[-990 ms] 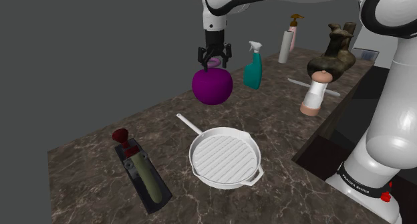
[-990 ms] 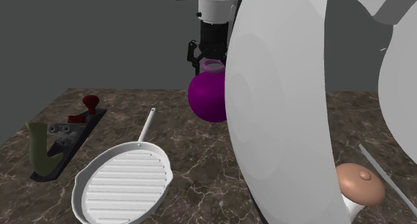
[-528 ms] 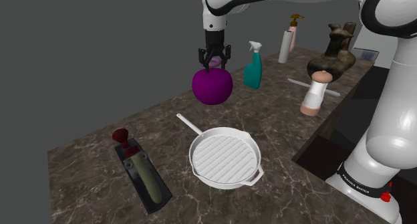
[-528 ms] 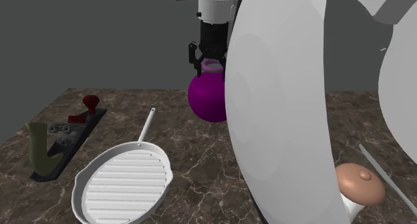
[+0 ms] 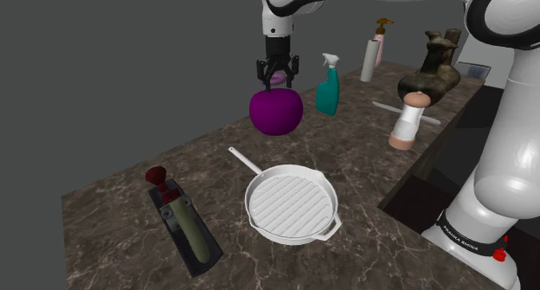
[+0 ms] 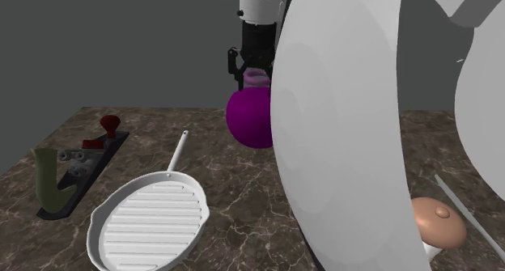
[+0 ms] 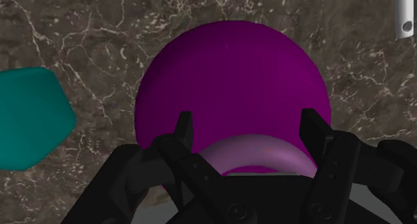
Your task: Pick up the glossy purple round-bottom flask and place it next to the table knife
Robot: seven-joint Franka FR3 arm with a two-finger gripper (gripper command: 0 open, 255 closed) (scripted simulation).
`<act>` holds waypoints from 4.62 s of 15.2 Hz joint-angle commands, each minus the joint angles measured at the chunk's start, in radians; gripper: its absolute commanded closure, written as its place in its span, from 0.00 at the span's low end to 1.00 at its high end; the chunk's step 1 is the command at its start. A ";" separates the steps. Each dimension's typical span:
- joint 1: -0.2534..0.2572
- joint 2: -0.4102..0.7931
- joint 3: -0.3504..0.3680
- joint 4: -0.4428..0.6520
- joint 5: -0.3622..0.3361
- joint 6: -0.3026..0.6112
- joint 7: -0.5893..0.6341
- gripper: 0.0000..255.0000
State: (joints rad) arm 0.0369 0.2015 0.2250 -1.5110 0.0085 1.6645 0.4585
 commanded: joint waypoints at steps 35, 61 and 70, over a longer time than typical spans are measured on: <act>-0.169 -0.320 -0.134 0.069 0.062 -0.354 -0.287 0.00; -0.141 -0.743 -0.219 -0.861 0.299 0.466 -0.552 1.00; -0.141 -0.743 -0.218 -0.861 0.300 0.466 -0.553 1.00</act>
State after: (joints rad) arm -0.1023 -0.5494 0.0076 -2.3574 0.3119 2.1305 -0.0937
